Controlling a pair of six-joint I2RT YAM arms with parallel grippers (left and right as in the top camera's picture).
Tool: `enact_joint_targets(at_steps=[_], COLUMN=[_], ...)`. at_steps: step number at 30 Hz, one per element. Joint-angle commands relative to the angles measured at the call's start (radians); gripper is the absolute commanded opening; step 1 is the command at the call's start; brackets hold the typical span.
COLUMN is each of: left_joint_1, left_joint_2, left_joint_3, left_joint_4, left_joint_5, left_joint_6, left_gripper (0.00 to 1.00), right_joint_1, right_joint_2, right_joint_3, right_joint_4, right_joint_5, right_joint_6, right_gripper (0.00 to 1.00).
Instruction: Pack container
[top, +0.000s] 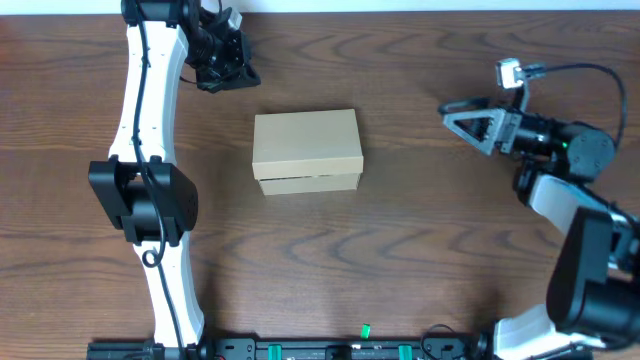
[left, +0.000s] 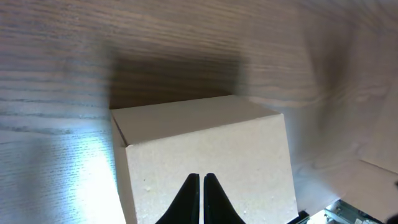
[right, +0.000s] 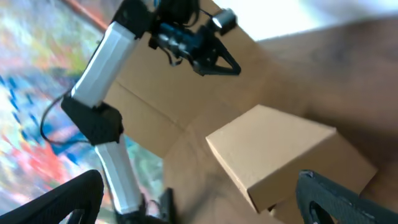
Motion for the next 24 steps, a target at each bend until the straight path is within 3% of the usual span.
enact_joint_targets(at_steps=[1,8,18,22,24], left_joint_1=[0.003,0.003,0.003,0.003,0.003], left_joint_2=[-0.014,-0.014,-0.014,-0.014,-0.014], left_joint_3=[0.016,0.016,0.017,0.017,0.017], left_joint_4=[-0.015,-0.018,-0.034,-0.033,-0.035], left_joint_5=[-0.018,-0.022,-0.021,-0.021,-0.021], left_joint_6=[0.02,0.02,0.017,0.017,0.016], left_gripper=[0.06,0.05,0.06,0.05,0.06], right_joint_1=[-0.004,-0.005,-0.022,-0.022,-0.026], right_joint_2=[-0.053,-0.019,-0.019,-0.019,-0.019], right_joint_3=[-0.005,-0.026,-0.026,-0.026,-0.026], right_joint_4=[0.022,0.021,-0.106,-0.137,-0.276], right_joint_5=[-0.014,-0.008,0.259,0.264,0.39], right_joint_6=[-0.142,-0.439,-1.157,-1.171,-1.252], right_gripper=[0.99,0.99,0.99,0.99,0.99])
